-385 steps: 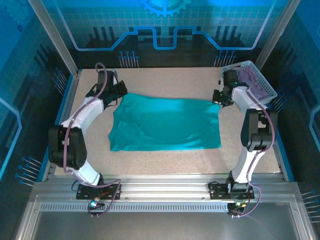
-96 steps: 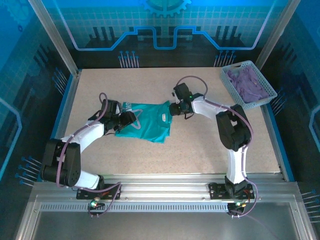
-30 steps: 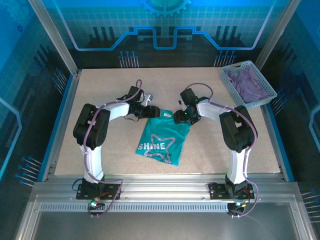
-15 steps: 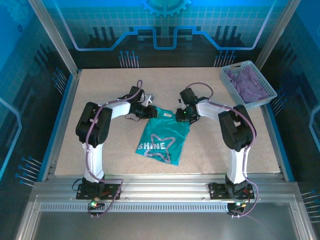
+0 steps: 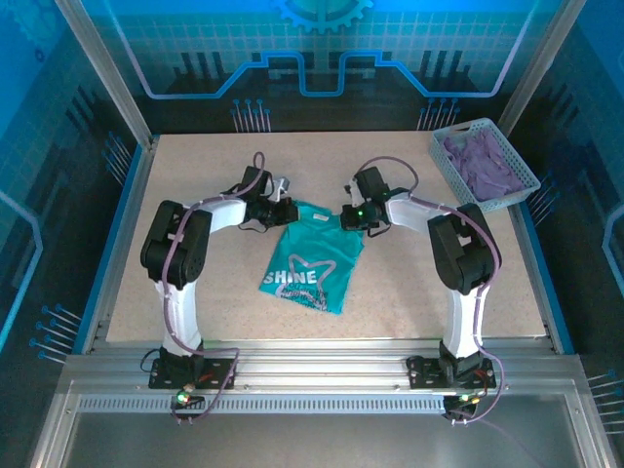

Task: Fold the inside-out t-shirt

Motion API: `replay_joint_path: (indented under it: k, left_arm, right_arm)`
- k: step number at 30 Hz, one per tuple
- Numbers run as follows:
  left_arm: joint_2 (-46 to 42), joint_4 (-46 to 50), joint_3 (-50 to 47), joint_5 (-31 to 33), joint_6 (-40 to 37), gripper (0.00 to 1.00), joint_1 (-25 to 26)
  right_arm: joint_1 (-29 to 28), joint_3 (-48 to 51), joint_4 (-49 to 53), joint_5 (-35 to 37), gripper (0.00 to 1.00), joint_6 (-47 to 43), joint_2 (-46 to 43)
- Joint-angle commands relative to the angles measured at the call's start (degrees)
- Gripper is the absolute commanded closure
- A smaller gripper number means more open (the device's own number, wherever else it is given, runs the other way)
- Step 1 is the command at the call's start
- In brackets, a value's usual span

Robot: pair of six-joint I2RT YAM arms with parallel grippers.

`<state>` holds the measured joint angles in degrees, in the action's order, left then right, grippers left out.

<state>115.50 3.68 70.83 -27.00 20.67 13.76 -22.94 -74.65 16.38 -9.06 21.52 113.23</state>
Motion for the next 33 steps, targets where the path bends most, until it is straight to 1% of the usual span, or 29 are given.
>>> replay_joint_path:
  k: [1,6,9,12,17,20,23,29,31,33]
  left_arm:
    - [-3.29,-4.34,-0.78,0.38,1.67,1.0,-0.75]
    - [-4.95,-7.35,-1.56,1.3,3.11,1.0,-1.51]
    - [-5.8,-10.2,-0.93,1.45,4.67,1.0,-1.96]
    - [-6.08,-11.33,2.68,1.96,5.7,1.0,-1.98]
    - [-7.38,-10.1,12.79,3.4,6.25,1.0,-2.51]
    - [-9.8,-11.48,15.08,3.8,6.72,1.0,-2.51]
    - [-12.7,-14.79,12.35,3.47,7.48,1.0,-2.29]
    - [-19.39,-23.89,-1.06,1.69,10.81,1.0,-1.22]
    - [-21.64,-25.02,-4.07,1.73,10.82,1.0,-0.69]
    - [-23.43,-24.15,-6.46,1.52,10.06,1.0,-0.24]
  right_arm:
    - [1.27,0.38,-3.09,-2.79,1.0,-1.35,-3.71]
    - [1.99,-0.28,-4.14,-3.16,1.0,-3.31,-5.28]
    - [2.29,-2.5,-4.04,-2.97,1.0,-5.24,-5.62]
    - [3.34,-7.56,-2.34,-2.42,1.0,-7.97,-5.4]
    - [5.1,-19.22,1.71,-2.14,1.0,-12.88,-6.87]
    - [5.1,-23.53,3.67,-1.66,1.0,-15.31,-8.8]
    - [4.8,-22.04,2.54,-2.07,1.0,-16.33,-11.53]
    - [2.63,-9.84,-3.84,-4.34,1.0,-16.57,-18.77]
    - [1.75,-6.92,-5.56,-4.69,1.0,-16.76,-20.72]
    - [0.51,-5.58,-4.18,-4.83,1.0,-17.66,-21.98]
